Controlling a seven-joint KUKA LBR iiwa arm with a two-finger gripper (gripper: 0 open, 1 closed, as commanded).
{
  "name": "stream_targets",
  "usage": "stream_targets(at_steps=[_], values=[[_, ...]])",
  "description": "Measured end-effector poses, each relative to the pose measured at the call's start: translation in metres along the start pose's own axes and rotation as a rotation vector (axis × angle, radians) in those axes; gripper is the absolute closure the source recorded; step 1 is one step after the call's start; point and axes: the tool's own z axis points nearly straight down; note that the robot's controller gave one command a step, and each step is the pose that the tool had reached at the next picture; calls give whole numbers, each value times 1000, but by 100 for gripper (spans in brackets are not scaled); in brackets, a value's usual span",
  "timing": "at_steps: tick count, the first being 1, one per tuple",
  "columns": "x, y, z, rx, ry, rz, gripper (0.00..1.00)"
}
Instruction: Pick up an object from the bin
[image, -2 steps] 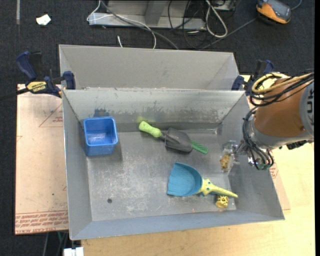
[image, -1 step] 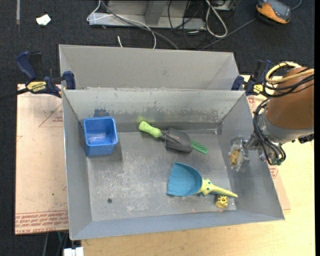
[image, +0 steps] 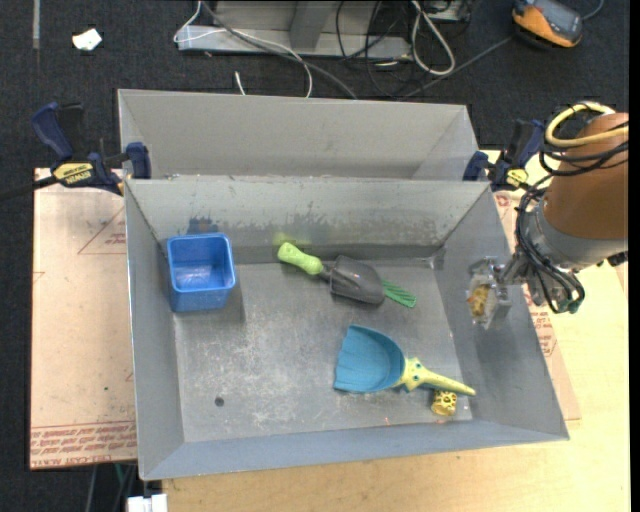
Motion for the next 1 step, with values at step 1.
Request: stream_targets(at_steps=[1], values=[[0, 1, -2, -3, 11, -86, 100]])
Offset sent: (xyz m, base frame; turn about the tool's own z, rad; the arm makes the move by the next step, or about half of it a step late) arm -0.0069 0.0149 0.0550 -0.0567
